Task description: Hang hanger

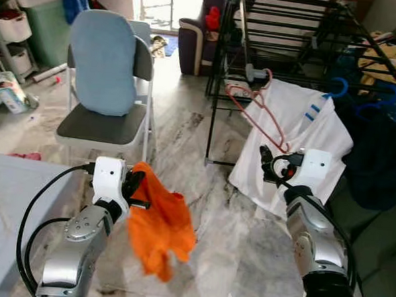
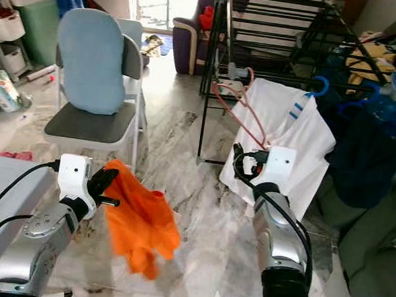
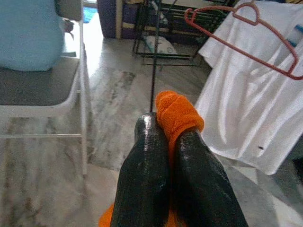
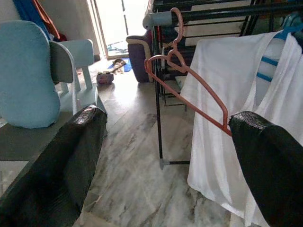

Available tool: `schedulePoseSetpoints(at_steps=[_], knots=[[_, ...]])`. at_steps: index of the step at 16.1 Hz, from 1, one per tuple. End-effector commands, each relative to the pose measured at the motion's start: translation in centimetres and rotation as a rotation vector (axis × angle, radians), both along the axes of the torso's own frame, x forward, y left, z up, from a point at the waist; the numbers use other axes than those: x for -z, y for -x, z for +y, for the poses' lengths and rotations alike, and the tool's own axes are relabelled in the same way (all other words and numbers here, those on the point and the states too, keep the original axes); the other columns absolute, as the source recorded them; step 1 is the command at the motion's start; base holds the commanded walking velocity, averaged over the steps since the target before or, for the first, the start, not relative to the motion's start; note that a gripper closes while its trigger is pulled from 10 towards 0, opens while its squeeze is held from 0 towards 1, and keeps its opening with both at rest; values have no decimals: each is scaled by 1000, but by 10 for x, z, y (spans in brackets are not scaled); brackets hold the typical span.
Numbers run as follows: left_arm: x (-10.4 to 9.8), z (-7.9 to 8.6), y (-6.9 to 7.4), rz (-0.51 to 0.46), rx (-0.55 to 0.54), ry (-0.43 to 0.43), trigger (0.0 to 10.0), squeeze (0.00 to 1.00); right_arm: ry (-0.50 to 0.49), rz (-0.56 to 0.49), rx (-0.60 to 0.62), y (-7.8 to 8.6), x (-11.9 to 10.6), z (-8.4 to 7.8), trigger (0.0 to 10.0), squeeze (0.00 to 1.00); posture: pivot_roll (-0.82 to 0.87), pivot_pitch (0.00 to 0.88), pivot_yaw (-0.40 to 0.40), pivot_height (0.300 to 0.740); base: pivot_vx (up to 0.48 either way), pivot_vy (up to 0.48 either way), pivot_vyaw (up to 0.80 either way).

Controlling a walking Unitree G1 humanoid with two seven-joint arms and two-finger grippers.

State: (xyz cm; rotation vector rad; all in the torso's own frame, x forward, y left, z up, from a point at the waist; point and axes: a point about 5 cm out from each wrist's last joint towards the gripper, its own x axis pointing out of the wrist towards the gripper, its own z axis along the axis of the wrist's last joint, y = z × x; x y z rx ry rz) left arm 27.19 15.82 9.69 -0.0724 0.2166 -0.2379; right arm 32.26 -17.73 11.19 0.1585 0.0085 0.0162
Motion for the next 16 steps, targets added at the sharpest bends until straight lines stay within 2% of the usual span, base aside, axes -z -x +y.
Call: schedulePoseSetpoints(at_steps=[1,3,5,8,10,12,16], knots=[[-3,-3,-2,-29,-5,-12,10000,0,-1,-6,50,3,0,-12,10000,0,-49,0,-9,740,0,0,0],[-2,-7,-5,-38,0,-30,10000,0,-13,10,104,11,8,-19,10000,0,-69,0,45,740,0,0,0],[1,-11,-8,-38,15,-40,10000,0,-14,17,115,16,13,-21,10000,0,-88,0,66,740,0,0,0],[3,-16,-15,-46,-1,-42,10000,0,3,36,107,21,18,-25,10000,0,-105,0,58,740,0,0,0],[7,-11,-15,-42,-51,-55,10000,0,25,39,99,16,14,-29,10000,0,-116,0,55,740,0,0,0],[15,2,-14,-33,-147,-89,10000,0,27,60,78,13,16,-29,10000,0,-85,0,19,740,0,0,0],[11,20,-10,-63,-214,-142,10000,0,46,16,21,3,6,-12,10000,0,-110,0,37,740,0,0,0]])
